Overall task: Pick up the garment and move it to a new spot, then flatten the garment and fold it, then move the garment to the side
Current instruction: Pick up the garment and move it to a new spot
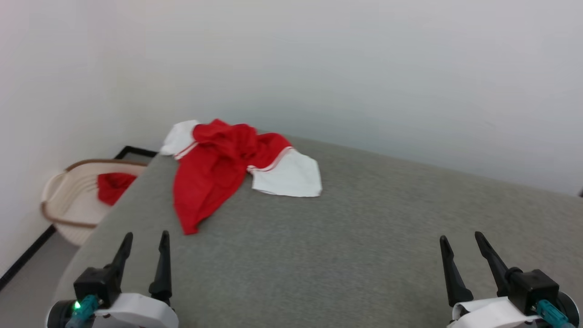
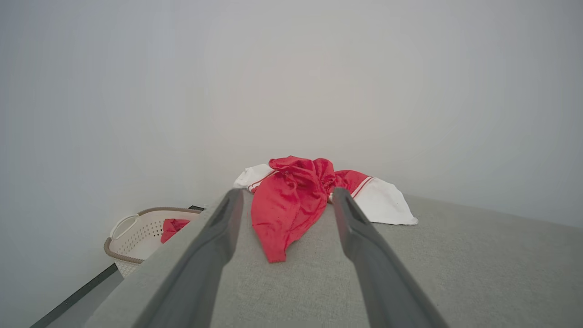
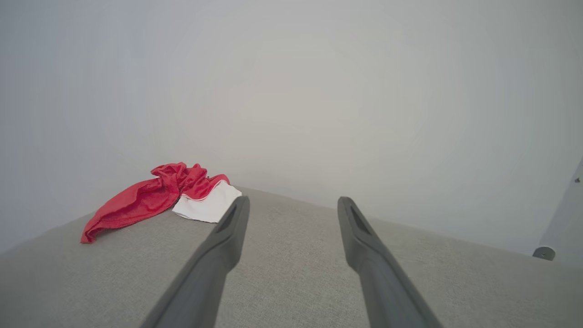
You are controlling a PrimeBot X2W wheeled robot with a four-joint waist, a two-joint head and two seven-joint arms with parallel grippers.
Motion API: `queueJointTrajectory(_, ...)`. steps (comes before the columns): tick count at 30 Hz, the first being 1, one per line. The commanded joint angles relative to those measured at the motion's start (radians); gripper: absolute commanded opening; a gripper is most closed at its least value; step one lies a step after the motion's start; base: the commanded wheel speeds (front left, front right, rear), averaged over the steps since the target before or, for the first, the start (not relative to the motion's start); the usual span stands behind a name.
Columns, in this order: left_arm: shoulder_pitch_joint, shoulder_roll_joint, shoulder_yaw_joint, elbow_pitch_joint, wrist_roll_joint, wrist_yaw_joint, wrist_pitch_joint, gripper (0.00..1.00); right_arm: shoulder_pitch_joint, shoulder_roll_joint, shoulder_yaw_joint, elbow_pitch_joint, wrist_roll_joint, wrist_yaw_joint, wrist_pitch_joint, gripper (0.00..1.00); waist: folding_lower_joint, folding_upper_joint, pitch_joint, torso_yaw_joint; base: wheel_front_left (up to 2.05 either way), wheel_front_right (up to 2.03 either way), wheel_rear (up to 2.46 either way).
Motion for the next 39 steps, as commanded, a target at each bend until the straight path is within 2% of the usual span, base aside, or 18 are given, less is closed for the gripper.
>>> queueJointTrajectory(1, 0.008, 0.006, -0.002, -0.006, -0.002, 0.0, 0.004, 1.0, -0.012, 0.002, 0.002, 0.004, 0.002, 0.0, -0.007, 1.0, 0.0, -0.0001, -0.003, 0.063, 0.0, 0.0, 0.0)
queueJointTrajectory(5, -0.017, 0.008, 0.002, -0.019, -0.036, -0.009, 0.047, 1.0, -0.024, 0.002, 0.006, 0.017, 0.006, 0.0, -0.014, 1.0, 0.0, -0.0001, 0.008, 0.081, 0.0, 0.0, 0.0)
queueJointTrajectory(10, -0.106, 0.049, -0.017, -0.047, -0.073, -0.027, 0.17, 1.0, -0.035, 0.002, 0.01, 0.019, -0.012, 0.0, -0.014, 1.0, 0.0, -0.0001, 0.049, 0.062, 0.0, 0.0, 0.0)
queueJointTrajectory(16, -0.295, 0.133, -0.005, -0.017, -0.165, -0.041, 0.32, 1.0, -0.062, 0.001, 0.016, -0.004, -0.037, 0.0, 0.001, 1.0, 0.0, -0.0001, 0.141, -0.021, 0.0, 0.0, 0.0)
queueJointTrajectory(25, -0.61, 0.254, -0.012, 0.067, -0.296, -0.049, 0.557, 1.0, -0.16, -0.012, 0.002, -0.074, -0.068, 0.0, 0.01, 1.0, 0.0, -0.0001, 0.391, -0.174, 0.0, 0.0, 0.0)
queueJointTrajectory(33, -0.833, 0.34, -0.053, 0.187, -0.356, -0.049, 0.768, 1.0, -0.237, -0.021, 0.022, -0.114, -0.063, 0.0, -0.002, 1.0, 0.0, -0.0001, 0.562, -0.282, 0.0, 0.0, 0.0)
queueJointTrajectory(39, -0.944, 0.384, -0.066, 0.311, -0.356, -0.021, 0.896, 1.0, -0.274, -0.023, 0.039, -0.147, -0.05, 0.0, -0.001, 1.0, 0.0, -0.0001, 0.651, -0.351, 0.0, 0.0, 0.0)
